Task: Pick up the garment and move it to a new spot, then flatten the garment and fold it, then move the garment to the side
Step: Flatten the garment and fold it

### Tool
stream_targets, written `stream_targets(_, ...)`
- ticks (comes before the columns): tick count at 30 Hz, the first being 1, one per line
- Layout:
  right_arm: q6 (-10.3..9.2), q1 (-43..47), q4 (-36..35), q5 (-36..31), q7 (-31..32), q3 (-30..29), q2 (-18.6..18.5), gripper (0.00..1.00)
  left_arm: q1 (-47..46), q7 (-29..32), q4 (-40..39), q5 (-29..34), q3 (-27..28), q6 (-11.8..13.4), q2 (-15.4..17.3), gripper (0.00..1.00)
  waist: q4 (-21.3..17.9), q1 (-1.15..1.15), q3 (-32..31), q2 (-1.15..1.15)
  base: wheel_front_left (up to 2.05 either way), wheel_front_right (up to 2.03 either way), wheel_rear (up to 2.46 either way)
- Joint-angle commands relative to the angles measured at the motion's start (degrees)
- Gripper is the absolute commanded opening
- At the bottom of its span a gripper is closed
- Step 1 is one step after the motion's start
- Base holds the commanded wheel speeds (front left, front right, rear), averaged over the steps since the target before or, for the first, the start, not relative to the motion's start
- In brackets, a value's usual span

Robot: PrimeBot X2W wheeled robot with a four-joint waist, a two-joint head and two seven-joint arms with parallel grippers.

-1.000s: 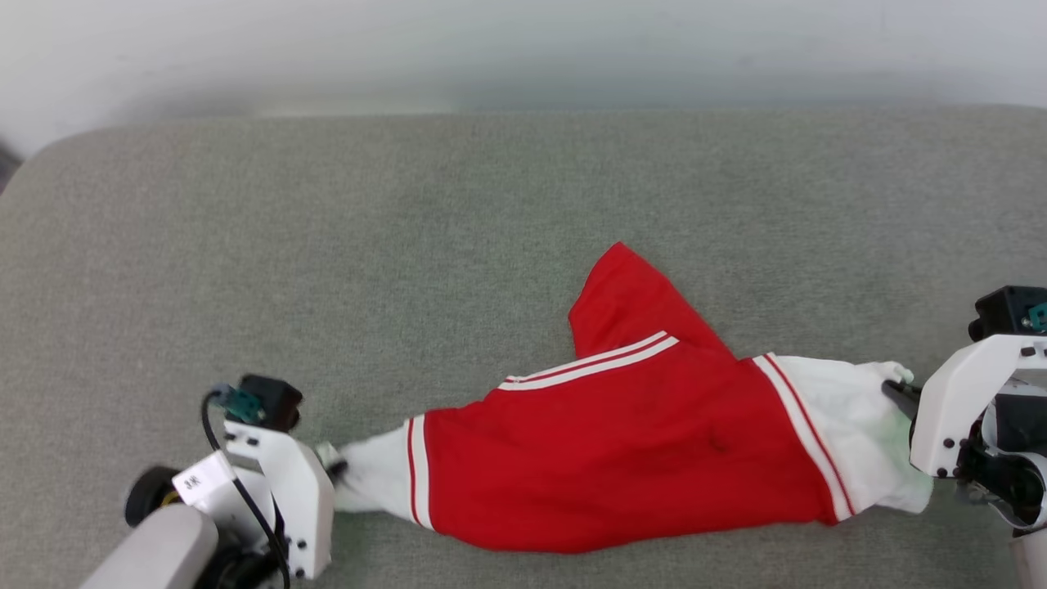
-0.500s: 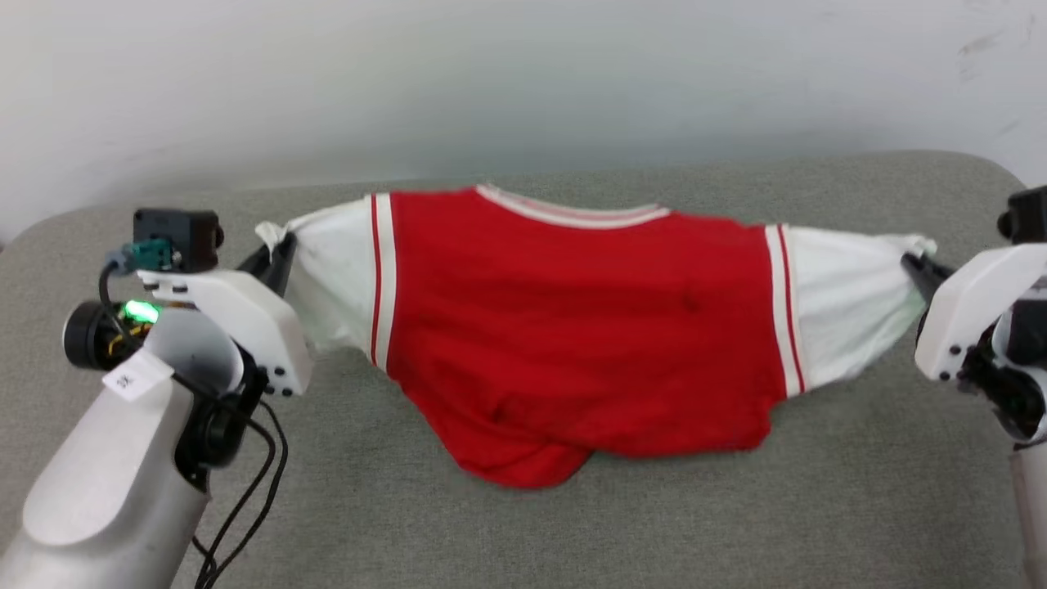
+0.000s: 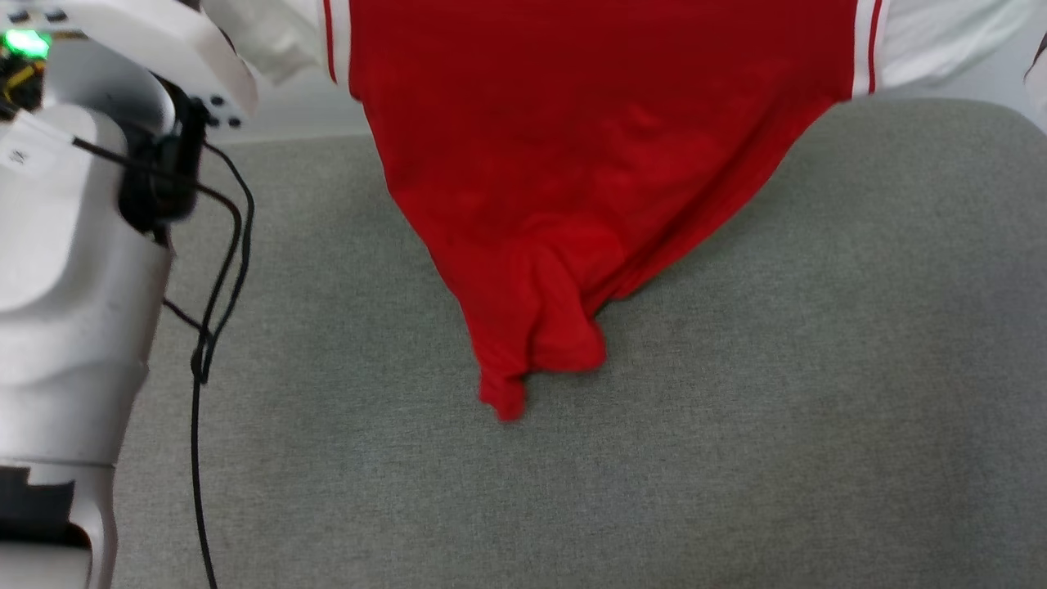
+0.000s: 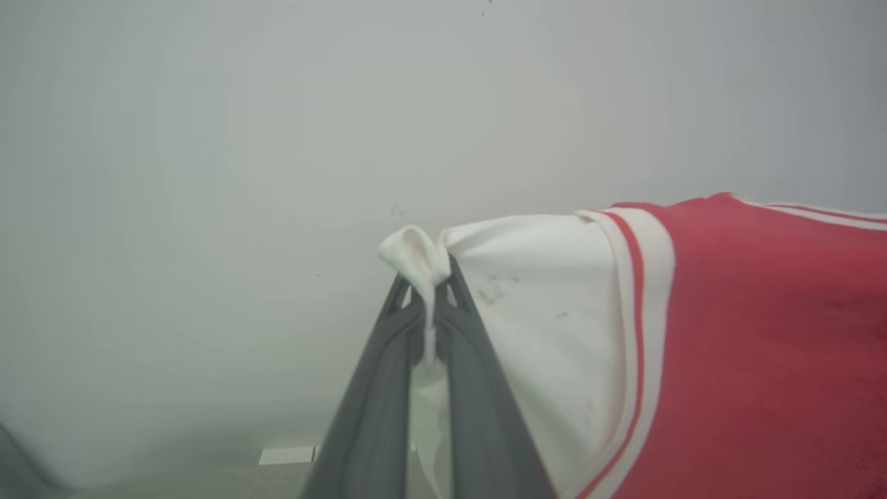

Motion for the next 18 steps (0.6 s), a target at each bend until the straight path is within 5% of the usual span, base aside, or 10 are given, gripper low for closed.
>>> stream_targets(1,-0.05,-3.06,0.92,-0.75,-1.13,-0.06,-0.24,0.0,-3.0,-1.1,1.17,0.51,0.63,-0.1,0.39,0.0,-0.16,0.0,2.12,0.0,0.0,0.0,0.0)
stream_targets(18,-0.06,-33.79,13.55,-5.32,-10.0,1.7,0.38,0.0,-30.7,-5.94,9.93,3.86,1.72,-1.9,1.83,0.0,-1.04,0.0,16.89,0.0,0.0,0.0,0.0)
